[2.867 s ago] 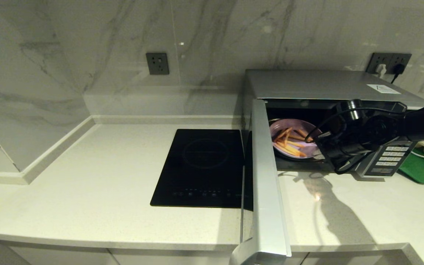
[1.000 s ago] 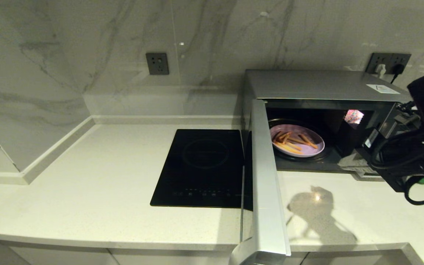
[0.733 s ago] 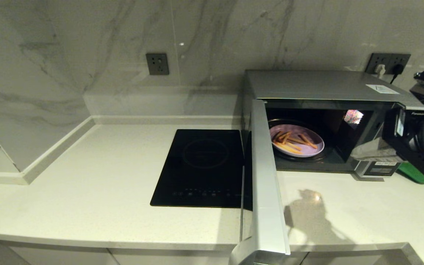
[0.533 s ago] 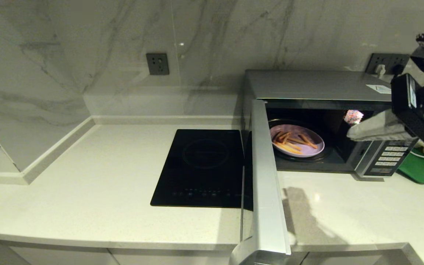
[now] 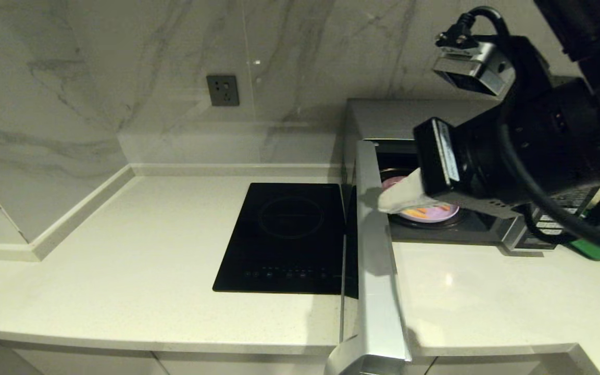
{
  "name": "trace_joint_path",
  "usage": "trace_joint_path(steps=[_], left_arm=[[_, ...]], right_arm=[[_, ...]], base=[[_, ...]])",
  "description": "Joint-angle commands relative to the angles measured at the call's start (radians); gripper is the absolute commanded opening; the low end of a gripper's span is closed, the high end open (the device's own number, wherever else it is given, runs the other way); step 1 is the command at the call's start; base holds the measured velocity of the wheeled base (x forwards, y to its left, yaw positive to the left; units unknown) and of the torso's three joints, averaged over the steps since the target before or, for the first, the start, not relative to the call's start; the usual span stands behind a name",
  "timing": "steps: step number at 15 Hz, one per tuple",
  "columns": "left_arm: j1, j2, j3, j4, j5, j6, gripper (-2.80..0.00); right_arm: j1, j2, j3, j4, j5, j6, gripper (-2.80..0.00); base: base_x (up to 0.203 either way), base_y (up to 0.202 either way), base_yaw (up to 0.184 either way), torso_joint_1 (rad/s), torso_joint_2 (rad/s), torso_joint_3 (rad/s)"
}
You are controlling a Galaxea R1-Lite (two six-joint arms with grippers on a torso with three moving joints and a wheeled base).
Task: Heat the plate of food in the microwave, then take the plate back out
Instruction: Close the microwave oven
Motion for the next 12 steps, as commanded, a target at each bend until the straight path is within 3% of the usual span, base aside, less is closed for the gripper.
trace_joint_path(steps=[1,7,12], left_arm=[[0.0,0.0,0.0,-0.001,0.0,0.0,-2.8],[0.0,0.0,0.0,-0.001,0.0,0.0,-2.8],[0.0,0.0,0.0,-0.001,0.0,0.0,-2.8]], right_arm=[[0.051,0.047,-0.001,-0.025,-0.004,-0.009,-2.8],[0.057,0.116,0.011,-0.023,-0.007,-0.001,-2.8],[0.053,0.117,0.07,-0.023,-0.086,0.014,-2.8]], base=[[0.0,0.0,0.0,0.0,0.0,0.0],[0.0,0.0,0.0,0.0,0.0,0.0],[0.0,0.0,0.0,0.0,0.0,0.0]])
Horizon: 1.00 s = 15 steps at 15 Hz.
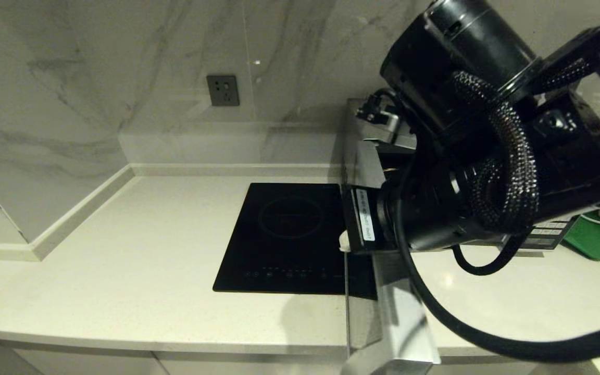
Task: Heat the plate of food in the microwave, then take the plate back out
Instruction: Close the microwave oven
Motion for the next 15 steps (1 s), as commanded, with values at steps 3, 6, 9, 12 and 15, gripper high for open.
trace_joint_path(steps=[3,6,9,12,15], left_arm=[[0.0,0.0,0.0,0.0,0.0,-0.001,-2.8],[0.0,0.0,0.0,0.0,0.0,-0.001,-2.8],[0.0,0.0,0.0,0.0,0.0,-0.001,-2.8],[0.0,0.0,0.0,0.0,0.0,-0.001,-2.8],[0.0,0.0,0.0,0.0,0.0,-0.001,-2.8]], right_arm=[[-0.02,-0.021,0.064,0.004,-0.01,0.032,-2.8],[-0.047,-0.06,0.122,0.003,-0.078,0.056,-2.8],[-0.099,-0.137,0.194,0.002,-0.108,0.058,-2.8],[-0.202,-0.198,0.228,0.003,-0.112,0.051,-2.8],[-0.311,-0.249,0.246,0.004,-0.111,0.027,-2.8]], base=[[0.0,0.0,0.0,0.0,0.0,0.0],[0.0,0.0,0.0,0.0,0.0,0.0],[0.0,0.0,0.0,0.0,0.0,0.0],[0.0,0.0,0.0,0.0,0.0,0.0],[0.0,0.0,0.0,0.0,0.0,0.0]])
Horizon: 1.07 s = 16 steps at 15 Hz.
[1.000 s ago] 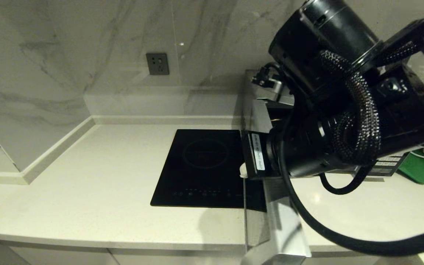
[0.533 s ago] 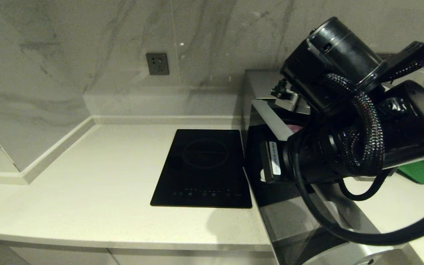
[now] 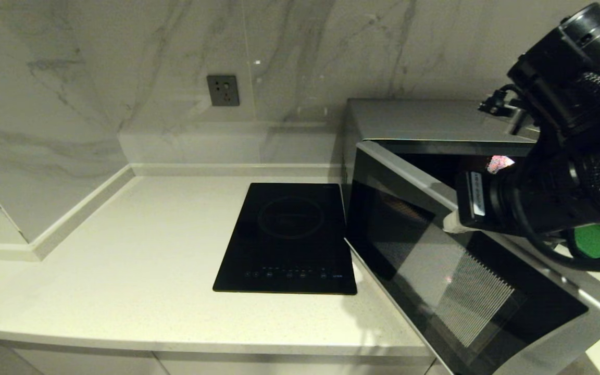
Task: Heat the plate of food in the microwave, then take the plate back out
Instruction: Close the microwave oven
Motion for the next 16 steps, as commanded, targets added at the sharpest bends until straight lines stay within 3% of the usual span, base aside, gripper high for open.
trace_joint_path(steps=[1,5,13,16], left_arm=[[0.0,0.0,0.0,0.0,0.0,-0.001,-2.8],[0.0,0.0,0.0,0.0,0.0,-0.001,-2.8],[0.0,0.0,0.0,0.0,0.0,-0.001,-2.8],[0.0,0.0,0.0,0.0,0.0,-0.001,-2.8]], right_arm=[[-0.086,-0.063,0.015,0.006,0.0,-0.016,-2.8],[-0.241,-0.113,0.048,0.005,0.017,-0.067,-2.8],[-0.507,-0.111,0.058,-0.013,0.197,-0.134,-2.8],[-0.597,-0.068,0.057,-0.048,0.212,-0.147,-2.8]], base=[[0.0,0.0,0.0,0.0,0.0,0.0],[0.0,0.0,0.0,0.0,0.0,0.0],[0.0,0.0,0.0,0.0,0.0,0.0],[0.0,0.0,0.0,0.0,0.0,0.0]])
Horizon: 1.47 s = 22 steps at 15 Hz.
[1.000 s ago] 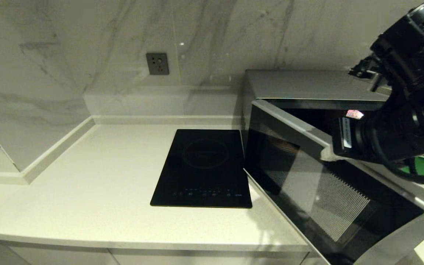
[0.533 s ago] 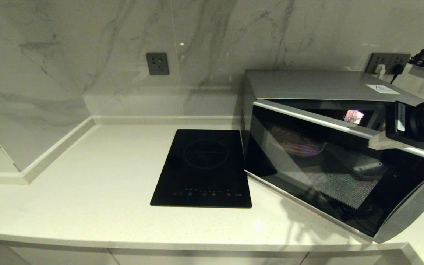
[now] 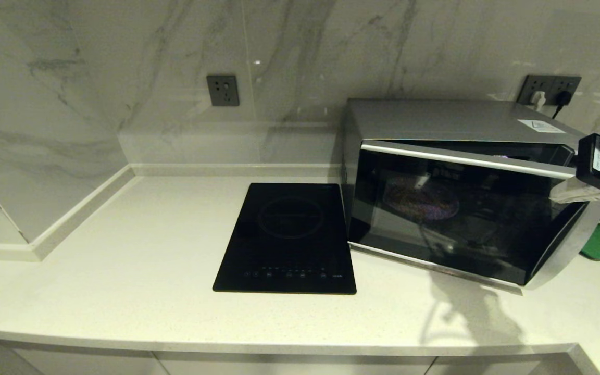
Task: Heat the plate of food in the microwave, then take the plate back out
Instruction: Close the microwave oven
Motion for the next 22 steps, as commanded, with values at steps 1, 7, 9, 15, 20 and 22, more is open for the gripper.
trace_joint_path(steps=[1,7,9,15,20,22], left_arm=[[0.0,0.0,0.0,-0.001,0.0,-0.001,-2.8],[0.0,0.0,0.0,-0.001,0.0,-0.001,-2.8],[0.0,0.0,0.0,-0.001,0.0,-0.001,-2.8],[0.0,0.0,0.0,-0.001,0.0,-0.001,-2.8],[0.0,0.0,0.0,-0.001,0.0,-0.001,-2.8],[0.0,0.0,0.0,-0.001,0.0,-0.001,-2.8]], right_arm=[[-0.082,0.05,-0.003,-0.017,0.007,0.003,-2.8],[-0.31,0.164,-0.04,-0.149,0.061,0.002,-2.8],[-0.366,0.194,-0.09,-0.158,0.08,0.003,-2.8],[-0.424,0.234,-0.117,-0.16,0.131,0.002,-2.8],[-0.424,0.258,-0.12,-0.16,0.15,0.0,-2.8],[-0.422,0.269,-0.144,-0.16,0.15,0.001,-2.8]], base=[[0.0,0.0,0.0,0.0,0.0,0.0],[0.0,0.0,0.0,0.0,0.0,0.0],[0.0,0.0,0.0,0.0,0.0,0.0],[0.0,0.0,0.0,0.0,0.0,0.0],[0.0,0.0,0.0,0.0,0.0,0.0],[0.0,0.0,0.0,0.0,0.0,0.0]])
